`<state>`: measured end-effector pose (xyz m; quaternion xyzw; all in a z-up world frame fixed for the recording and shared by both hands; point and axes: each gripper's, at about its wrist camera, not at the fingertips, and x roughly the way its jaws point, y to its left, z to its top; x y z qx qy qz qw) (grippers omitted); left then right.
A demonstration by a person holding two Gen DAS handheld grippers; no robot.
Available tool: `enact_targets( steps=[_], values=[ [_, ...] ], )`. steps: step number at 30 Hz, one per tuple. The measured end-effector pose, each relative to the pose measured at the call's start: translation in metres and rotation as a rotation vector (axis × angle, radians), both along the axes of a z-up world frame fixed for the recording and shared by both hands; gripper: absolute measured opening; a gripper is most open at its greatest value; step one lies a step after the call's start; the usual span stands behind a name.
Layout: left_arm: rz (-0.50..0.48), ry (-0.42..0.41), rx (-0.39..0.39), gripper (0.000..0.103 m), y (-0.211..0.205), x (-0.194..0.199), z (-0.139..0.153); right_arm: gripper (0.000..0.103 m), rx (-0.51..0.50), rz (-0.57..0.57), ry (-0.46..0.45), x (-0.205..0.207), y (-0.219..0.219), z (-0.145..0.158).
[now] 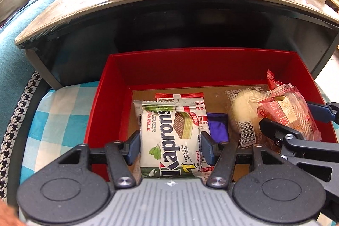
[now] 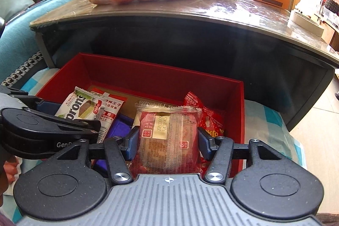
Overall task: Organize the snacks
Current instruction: 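Lower the Kapron packet into the red box with the left tool while the right lowers the cake packet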
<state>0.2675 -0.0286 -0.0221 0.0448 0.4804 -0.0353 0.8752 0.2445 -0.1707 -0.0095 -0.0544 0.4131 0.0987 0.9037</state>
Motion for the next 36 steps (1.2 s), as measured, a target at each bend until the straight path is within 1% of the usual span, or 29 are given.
enact_targets(
  steps=[6, 19, 26, 31, 36],
  values=[
    [0.002, -0.004, 0.015, 0.090, -0.002, -0.001, 0.002, 0.068, -0.021, -0.005, -0.012, -0.002, 0.001, 0.001],
    [0.006, -0.015, 0.022, 0.092, -0.003, -0.004, 0.008, 0.074, -0.019, -0.013, -0.025, -0.004, -0.003, 0.006],
    [0.008, -0.029, 0.008, 0.093, -0.001, -0.007, 0.015, 0.077, -0.010, -0.015, -0.037, -0.006, -0.005, 0.010],
    [0.005, -0.039, 0.000, 0.097, 0.000, -0.010, 0.021, 0.079, -0.007, -0.022, -0.043, -0.009, -0.007, 0.014],
    [0.000, -0.049, -0.010, 0.098, 0.001, -0.014, 0.026, 0.080, -0.001, -0.028, -0.050, -0.012, -0.009, 0.021]
  ],
)
